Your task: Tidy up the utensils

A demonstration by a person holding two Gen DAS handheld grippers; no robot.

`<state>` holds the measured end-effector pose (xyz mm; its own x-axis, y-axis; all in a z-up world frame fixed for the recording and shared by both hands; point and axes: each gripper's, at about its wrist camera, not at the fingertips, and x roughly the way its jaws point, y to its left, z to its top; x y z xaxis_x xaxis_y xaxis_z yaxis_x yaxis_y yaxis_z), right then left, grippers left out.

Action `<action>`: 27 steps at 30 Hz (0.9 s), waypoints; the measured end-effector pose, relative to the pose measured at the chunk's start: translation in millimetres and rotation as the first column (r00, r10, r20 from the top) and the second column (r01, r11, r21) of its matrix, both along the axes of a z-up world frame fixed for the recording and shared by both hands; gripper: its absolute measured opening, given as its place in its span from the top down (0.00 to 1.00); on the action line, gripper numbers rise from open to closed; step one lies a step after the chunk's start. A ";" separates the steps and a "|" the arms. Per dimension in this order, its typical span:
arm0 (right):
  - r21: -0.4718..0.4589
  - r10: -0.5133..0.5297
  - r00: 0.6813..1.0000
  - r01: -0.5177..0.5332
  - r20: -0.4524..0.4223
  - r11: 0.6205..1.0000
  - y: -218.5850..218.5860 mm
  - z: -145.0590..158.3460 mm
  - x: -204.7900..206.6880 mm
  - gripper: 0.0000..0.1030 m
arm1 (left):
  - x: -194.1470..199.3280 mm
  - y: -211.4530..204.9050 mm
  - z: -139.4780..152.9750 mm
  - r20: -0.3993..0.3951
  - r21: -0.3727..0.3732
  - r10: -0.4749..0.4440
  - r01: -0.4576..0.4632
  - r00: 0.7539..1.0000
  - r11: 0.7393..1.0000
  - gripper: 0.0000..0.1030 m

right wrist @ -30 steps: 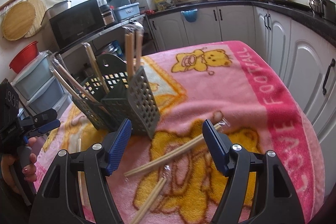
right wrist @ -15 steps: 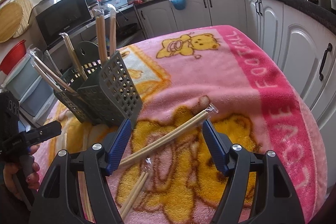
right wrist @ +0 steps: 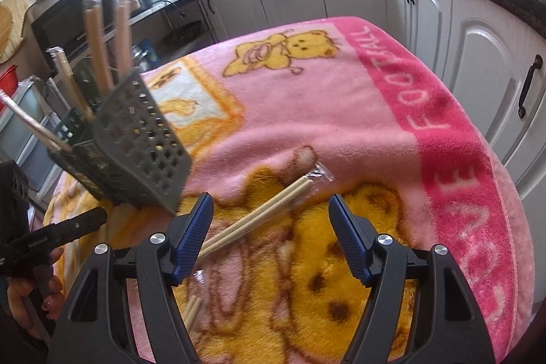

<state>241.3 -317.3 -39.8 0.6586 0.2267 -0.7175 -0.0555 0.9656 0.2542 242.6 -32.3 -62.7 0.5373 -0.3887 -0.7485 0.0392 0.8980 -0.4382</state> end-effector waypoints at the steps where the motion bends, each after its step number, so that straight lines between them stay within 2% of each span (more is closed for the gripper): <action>1: 0.003 -0.010 1.000 0.010 -0.008 1.000 -2.4 -2.7 3.1 0.35 | 0.2 -0.1 -1.1 0.002 0.006 0.007 -0.007 1.000 1.000 0.43; 2: 0.008 -0.019 1.000 0.019 -0.014 1.000 -4.6 -4.8 6.0 0.35 | 0.6 -0.2 -1.3 0.005 0.013 0.013 -0.013 1.000 1.000 0.44; 6: 0.035 -0.058 0.997 0.060 -0.045 0.998 -13.2 -12.4 18.4 0.35 | 2.5 2.5 -3.4 0.012 0.050 0.038 -0.039 0.999 0.998 0.61; 9: 0.070 -0.074 0.993 0.081 -0.095 0.994 -19.1 -22.2 30.3 0.44 | 3.8 7.3 -4.7 0.011 0.066 0.052 -0.052 0.999 0.996 0.71; 12: 0.086 -0.095 0.989 0.105 -0.114 0.991 -22.1 -28.3 38.3 0.47 | 4.5 12.3 -5.7 0.009 0.064 0.064 -0.064 0.998 0.996 0.78; 14: 0.074 -0.106 0.988 0.115 -0.114 0.991 -21.0 -28.9 42.0 0.50 | 4.7 13.5 -6.6 0.007 0.064 0.069 -0.069 0.998 0.996 0.81; 17: 0.047 -0.124 0.986 0.130 -0.111 0.990 -18.4 -29.4 43.7 0.61 | 5.1 16.4 -6.9 0.006 0.064 0.072 -0.072 0.997 0.995 0.84; 20: 0.035 -0.136 0.986 0.139 -0.098 0.990 -18.0 -31.4 42.7 0.75 | 5.0 14.9 -7.1 0.007 0.065 0.072 -0.072 0.997 0.995 0.86; 22: 0.061 -0.136 0.986 0.142 -0.092 0.988 -21.0 -32.5 41.8 0.89 | 5.1 15.6 -7.5 0.006 0.064 0.074 -0.074 0.997 0.995 0.88; 27: 0.144 -0.143 0.987 0.152 -0.071 0.978 -25.8 -30.0 38.5 0.93 | 5.4 31.3 -11.0 -0.003 0.039 0.079 -0.078 0.997 0.996 0.92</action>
<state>279.8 -343.0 -69.8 0.6492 0.2372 -0.7227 0.1046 0.9133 0.3937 248.0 -1.0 -73.6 0.5612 -0.3161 -0.7649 -0.0341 0.9146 -0.4029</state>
